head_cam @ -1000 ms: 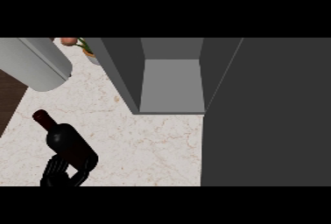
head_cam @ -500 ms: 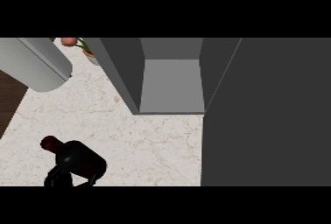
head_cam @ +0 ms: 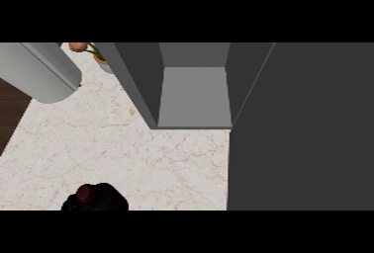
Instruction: Pick up the wine, place it into the cabinet and close the cabinet
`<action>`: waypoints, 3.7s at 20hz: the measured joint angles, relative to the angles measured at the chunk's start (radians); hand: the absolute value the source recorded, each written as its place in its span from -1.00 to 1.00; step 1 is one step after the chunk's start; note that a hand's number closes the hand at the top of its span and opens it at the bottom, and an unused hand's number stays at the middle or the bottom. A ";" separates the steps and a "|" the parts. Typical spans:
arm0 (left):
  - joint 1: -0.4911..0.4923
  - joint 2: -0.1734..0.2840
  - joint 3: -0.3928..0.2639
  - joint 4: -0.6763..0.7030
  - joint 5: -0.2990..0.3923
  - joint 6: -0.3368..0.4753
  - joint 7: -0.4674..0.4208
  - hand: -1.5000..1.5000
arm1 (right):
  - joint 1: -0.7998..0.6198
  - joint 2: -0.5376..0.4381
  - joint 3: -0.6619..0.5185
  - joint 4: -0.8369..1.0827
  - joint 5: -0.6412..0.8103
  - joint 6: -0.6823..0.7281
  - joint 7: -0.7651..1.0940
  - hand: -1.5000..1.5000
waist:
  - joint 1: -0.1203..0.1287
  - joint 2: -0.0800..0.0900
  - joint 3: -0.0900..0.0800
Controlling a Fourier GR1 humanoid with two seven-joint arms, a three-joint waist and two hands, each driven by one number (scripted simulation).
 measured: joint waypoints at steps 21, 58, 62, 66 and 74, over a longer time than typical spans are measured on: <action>0.218 -0.102 -0.200 -0.782 0.075 0.113 0.411 1.00 | 0.018 0.004 -0.019 0.055 -0.015 0.023 -0.059 -1.00 | 0.001 0.002 -0.006; -0.550 -0.133 -0.489 -0.360 0.123 0.837 0.507 1.00 | 0.035 0.004 -0.029 0.057 -0.011 0.042 -0.075 -1.00 | -0.011 0.004 -0.007; -0.555 -0.130 -0.465 -0.285 0.155 0.811 0.457 1.00 | 0.017 -0.001 -0.036 0.065 -0.018 0.037 -0.066 -1.00 | -0.009 0.004 -0.007; -0.582 -0.131 -0.482 -0.180 0.220 0.819 0.384 1.00 | 0.027 -0.011 -0.049 0.059 -0.036 0.050 -0.064 -1.00 | -0.013 0.005 -0.007; -0.611 -0.132 -0.473 -0.027 0.328 0.760 0.279 1.00 | 0.000 -0.007 -0.042 0.073 -0.030 0.033 -0.048 -1.00 | -0.013 0.005 -0.007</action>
